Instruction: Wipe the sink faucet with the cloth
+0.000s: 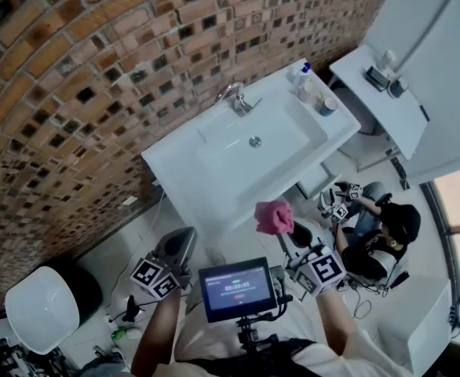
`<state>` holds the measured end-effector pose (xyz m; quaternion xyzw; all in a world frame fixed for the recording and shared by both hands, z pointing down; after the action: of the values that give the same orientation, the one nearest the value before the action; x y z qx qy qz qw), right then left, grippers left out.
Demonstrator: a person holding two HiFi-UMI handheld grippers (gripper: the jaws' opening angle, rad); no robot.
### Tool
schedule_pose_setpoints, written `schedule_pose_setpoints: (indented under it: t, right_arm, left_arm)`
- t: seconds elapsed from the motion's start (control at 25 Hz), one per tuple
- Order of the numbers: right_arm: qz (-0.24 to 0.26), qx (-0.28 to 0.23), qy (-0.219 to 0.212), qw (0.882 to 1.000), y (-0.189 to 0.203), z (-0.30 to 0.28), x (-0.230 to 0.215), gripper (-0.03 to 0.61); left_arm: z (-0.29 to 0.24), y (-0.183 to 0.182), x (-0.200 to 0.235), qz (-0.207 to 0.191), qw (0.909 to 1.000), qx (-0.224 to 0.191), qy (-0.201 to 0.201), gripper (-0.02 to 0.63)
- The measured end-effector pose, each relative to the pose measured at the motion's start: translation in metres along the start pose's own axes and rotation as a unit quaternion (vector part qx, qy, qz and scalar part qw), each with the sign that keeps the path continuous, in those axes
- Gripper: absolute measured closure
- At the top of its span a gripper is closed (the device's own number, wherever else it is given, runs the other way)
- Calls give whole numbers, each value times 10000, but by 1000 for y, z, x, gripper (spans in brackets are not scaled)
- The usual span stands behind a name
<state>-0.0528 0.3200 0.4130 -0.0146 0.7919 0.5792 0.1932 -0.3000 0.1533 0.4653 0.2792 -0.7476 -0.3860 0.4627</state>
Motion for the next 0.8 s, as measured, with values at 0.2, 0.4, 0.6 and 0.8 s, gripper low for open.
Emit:
schedule_pose_setpoints:
  t: [0.2, 0.4, 0.6, 0.8]
  right_arm:
    - [42, -20, 100, 9999, -10, -30, -2, 506]
    - [26, -75, 331, 9994, -17, -51, 1, 506]
    - [36, -69, 571, 9983, -15, -70, 5, 506]
    - [58, 66, 811, 9967, -17, -80, 6, 506]
  left_arm:
    - [-16, -16, 26, -32, 9998, 115, 175, 620]
    - [-30, -31, 47, -89, 9988, 213, 439, 620]
    - [-46, -41, 80, -179, 9975, 217, 647, 620]
    - [-57, -55, 99, -257, 9960, 230, 829, 620]
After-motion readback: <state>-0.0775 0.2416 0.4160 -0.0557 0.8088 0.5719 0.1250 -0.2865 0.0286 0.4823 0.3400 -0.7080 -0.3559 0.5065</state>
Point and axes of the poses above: the fingertips, and each gripper's own axes: z backward along the fingers, x to its left, y out of its underside, the point moved 7 cm from there along z, backward along the fingers, and after that the axes turned 13 degrees about -y, right-handed, at the moved point
